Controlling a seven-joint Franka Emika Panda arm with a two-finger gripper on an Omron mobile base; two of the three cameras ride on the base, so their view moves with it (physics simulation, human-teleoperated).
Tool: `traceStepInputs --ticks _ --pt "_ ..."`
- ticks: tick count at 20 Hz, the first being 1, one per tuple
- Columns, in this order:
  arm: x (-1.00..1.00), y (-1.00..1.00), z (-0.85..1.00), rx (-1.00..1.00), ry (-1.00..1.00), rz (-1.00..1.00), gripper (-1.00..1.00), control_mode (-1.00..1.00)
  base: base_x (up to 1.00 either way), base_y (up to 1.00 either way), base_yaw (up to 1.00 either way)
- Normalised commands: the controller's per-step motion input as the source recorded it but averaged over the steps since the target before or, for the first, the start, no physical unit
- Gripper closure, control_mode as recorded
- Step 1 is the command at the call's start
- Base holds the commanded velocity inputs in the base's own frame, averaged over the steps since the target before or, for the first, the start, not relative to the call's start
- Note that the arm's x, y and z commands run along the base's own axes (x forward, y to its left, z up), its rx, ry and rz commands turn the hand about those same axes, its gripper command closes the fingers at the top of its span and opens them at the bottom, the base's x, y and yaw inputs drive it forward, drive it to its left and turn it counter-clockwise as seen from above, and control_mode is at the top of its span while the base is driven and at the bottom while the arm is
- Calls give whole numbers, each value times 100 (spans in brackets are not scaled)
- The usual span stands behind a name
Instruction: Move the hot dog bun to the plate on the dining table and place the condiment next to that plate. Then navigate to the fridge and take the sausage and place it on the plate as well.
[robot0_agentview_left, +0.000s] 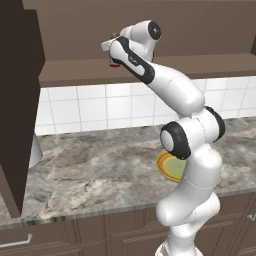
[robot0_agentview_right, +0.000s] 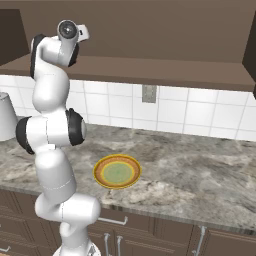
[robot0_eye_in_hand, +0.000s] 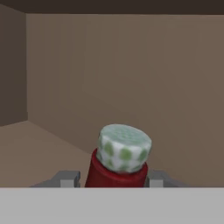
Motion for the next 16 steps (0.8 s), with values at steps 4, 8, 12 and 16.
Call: traceStepInputs --ticks 4,8,12,16 --pt "0 0 0 0 0 0 100 -100 0 0 0" --pt "-8 0 0 0 0 0 100 -100 0 0 0" --pt "-44 -5 0 0 -3 0 100 -100 0 0 0" --pt "-93 -20 -6 0 -16 0 100 -100 0 0 0"
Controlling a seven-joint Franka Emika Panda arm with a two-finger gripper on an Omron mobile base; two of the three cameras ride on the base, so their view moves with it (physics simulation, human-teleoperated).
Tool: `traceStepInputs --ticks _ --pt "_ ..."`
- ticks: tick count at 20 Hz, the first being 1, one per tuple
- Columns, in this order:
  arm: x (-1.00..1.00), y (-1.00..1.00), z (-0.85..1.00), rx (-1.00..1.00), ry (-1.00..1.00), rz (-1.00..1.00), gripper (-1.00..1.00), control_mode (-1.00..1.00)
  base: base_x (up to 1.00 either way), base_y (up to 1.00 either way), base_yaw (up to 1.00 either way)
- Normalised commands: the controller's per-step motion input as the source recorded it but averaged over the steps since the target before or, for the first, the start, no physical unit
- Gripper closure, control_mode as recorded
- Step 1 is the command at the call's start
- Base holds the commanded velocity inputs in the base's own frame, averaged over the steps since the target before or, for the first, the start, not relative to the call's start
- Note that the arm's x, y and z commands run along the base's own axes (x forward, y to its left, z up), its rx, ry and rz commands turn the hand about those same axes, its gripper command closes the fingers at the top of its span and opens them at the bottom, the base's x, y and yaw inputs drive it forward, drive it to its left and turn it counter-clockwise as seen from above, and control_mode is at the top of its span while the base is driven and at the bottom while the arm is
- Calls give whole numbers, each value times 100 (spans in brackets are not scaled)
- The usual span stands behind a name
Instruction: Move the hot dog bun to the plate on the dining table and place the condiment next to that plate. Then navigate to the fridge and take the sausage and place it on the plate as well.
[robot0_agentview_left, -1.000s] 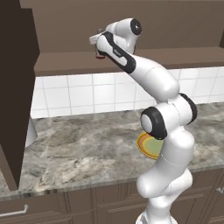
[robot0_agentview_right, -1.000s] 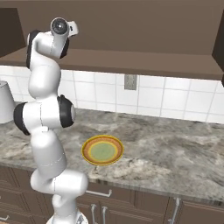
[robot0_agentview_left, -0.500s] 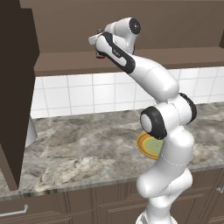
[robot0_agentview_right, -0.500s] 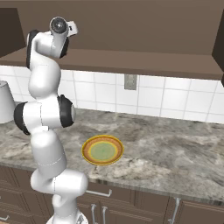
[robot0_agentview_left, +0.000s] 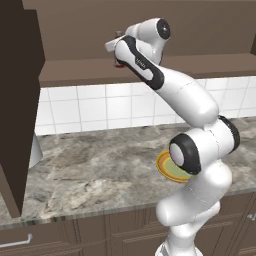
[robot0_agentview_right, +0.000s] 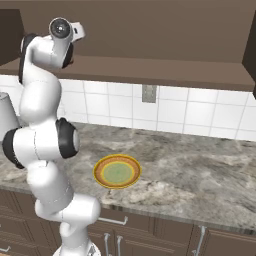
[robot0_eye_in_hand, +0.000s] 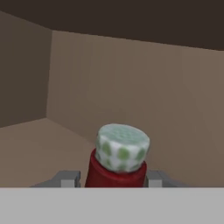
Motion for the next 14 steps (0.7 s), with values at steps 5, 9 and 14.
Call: traceStepInputs --ticks 5,9,14 --pt "-100 -35 -5 5 -19 0 100 -100 0 0 0" --pt "-100 -47 0 5 -4 -2 100 -100 0 0 0" --pt "-100 -62 8 2 4 -6 100 -100 0 0 0"
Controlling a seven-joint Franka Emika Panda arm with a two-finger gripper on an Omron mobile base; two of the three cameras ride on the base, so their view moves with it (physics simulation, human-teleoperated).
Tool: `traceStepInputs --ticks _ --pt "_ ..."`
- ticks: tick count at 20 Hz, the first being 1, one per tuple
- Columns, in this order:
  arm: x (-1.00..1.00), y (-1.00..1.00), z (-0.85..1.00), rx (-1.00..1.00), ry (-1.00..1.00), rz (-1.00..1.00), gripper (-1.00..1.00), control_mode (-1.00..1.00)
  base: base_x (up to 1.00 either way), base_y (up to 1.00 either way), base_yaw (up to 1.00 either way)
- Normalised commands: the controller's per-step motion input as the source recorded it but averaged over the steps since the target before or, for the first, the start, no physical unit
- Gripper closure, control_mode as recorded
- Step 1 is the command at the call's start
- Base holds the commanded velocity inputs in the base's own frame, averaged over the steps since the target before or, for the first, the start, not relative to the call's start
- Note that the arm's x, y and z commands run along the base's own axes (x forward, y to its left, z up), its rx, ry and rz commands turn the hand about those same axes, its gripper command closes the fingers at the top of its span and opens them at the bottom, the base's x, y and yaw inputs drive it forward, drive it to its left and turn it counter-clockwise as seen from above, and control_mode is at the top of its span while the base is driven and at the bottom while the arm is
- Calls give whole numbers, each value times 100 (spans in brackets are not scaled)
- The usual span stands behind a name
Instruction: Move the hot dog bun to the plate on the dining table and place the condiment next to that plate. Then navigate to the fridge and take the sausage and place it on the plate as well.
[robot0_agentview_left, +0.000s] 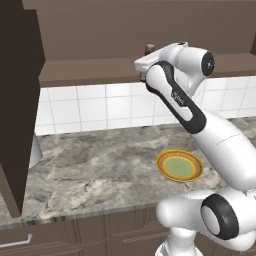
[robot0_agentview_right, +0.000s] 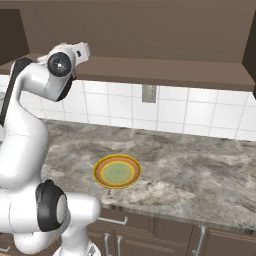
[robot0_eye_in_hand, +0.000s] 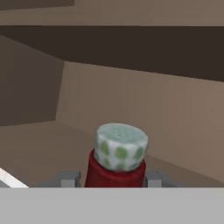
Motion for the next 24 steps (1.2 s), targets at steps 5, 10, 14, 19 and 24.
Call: traceStepInputs --ticks 5,10,14,19,24 --pt "-100 -52 0 0 9 -4 100 -100 0 0 0" --pt "-99 -42 0 0 8 0 100 -100 0 0 0" --pt "-86 -32 0 0 6 0 100 -100 0 0 0" --pt "-17 -4 0 0 1 0 100 100 -78 -3 2" --pt "0 0 0 0 0 0 100 100 -100 7 21"
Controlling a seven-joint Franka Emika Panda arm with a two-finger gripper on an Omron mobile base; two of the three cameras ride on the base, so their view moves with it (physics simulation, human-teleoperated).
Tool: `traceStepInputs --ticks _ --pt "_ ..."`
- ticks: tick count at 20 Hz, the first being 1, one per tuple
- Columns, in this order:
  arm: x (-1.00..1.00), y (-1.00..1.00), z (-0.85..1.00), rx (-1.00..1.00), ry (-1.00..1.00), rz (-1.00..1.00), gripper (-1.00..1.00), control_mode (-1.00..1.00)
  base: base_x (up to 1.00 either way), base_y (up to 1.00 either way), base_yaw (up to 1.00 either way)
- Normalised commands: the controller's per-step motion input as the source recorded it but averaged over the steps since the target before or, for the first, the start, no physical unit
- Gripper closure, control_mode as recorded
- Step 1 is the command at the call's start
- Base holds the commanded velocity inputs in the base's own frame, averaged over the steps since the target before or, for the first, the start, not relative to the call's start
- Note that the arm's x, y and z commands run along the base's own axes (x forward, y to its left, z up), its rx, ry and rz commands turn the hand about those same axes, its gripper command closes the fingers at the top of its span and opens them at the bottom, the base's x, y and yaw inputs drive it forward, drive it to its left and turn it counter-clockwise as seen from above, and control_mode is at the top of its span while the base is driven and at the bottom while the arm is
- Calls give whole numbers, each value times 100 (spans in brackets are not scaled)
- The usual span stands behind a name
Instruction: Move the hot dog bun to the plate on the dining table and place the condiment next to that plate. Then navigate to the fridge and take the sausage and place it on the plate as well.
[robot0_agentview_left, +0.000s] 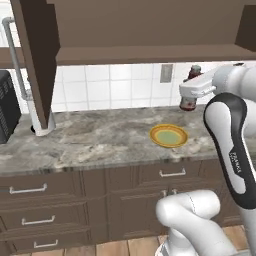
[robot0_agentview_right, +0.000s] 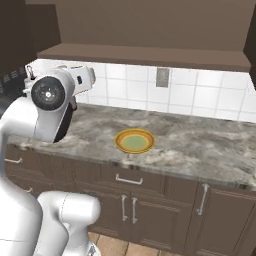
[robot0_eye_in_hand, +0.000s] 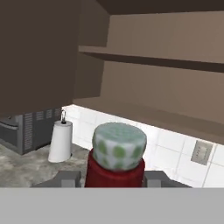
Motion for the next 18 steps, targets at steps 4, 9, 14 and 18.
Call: traceStepInputs --ticks 4,9,14,18 --pt "0 0 0 0 0 0 100 100 -100 32 44" --pt "0 0 0 0 0 0 100 100 -88 37 54" --pt "0 0 0 0 0 0 100 100 -79 48 56" --pt "0 0 0 0 0 0 100 100 -74 52 59"
